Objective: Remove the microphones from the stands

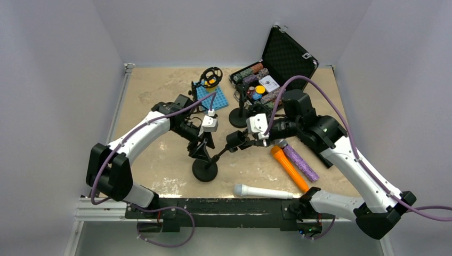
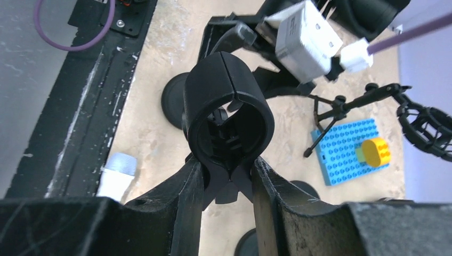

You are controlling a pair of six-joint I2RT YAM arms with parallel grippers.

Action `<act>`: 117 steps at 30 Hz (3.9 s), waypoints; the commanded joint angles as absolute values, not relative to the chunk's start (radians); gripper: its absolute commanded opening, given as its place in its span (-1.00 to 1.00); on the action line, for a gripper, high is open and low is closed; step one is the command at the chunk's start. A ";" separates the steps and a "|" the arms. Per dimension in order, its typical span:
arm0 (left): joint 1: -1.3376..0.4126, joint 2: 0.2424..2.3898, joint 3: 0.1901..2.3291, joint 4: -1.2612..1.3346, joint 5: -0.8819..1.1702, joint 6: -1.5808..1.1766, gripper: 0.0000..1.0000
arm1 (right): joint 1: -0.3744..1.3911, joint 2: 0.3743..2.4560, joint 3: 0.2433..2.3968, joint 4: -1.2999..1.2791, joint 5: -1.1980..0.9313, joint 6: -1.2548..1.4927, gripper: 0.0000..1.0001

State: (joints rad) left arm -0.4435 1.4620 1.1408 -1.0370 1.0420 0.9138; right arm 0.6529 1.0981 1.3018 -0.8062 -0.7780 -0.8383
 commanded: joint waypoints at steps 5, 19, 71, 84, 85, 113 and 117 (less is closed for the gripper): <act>-0.491 1.487 1.129 -0.928 1.175 0.959 0.22 | 0.655 1.091 1.279 -0.703 -0.731 -0.935 -1.00; -0.493 1.311 0.932 -0.563 1.021 0.641 -0.85 | 0.640 1.184 1.423 -0.792 -0.586 -0.373 -1.00; -0.494 1.288 0.852 -0.437 1.025 0.509 -1.00 | 0.586 1.225 1.483 -0.835 -0.597 -0.243 -1.00; -0.497 1.218 0.672 0.206 0.785 -0.168 -0.10 | 0.696 1.331 1.685 -1.034 -0.463 -0.193 -1.00; -0.496 1.212 0.673 0.193 0.794 -0.162 0.02 | 0.696 1.338 1.693 -1.036 -0.464 -0.198 -1.00; -0.465 0.947 1.007 0.132 0.667 -0.390 0.93 | 0.841 1.441 1.773 -1.078 -0.400 -0.430 -1.00; -0.469 0.987 0.980 0.102 0.603 -0.377 0.89 | 0.848 1.441 1.765 -1.075 -0.397 -0.433 -1.00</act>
State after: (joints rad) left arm -0.4694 0.9630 0.9855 0.0738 0.6811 -0.3382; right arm 0.8398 1.4212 1.7557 -1.0321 -0.4370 -0.4068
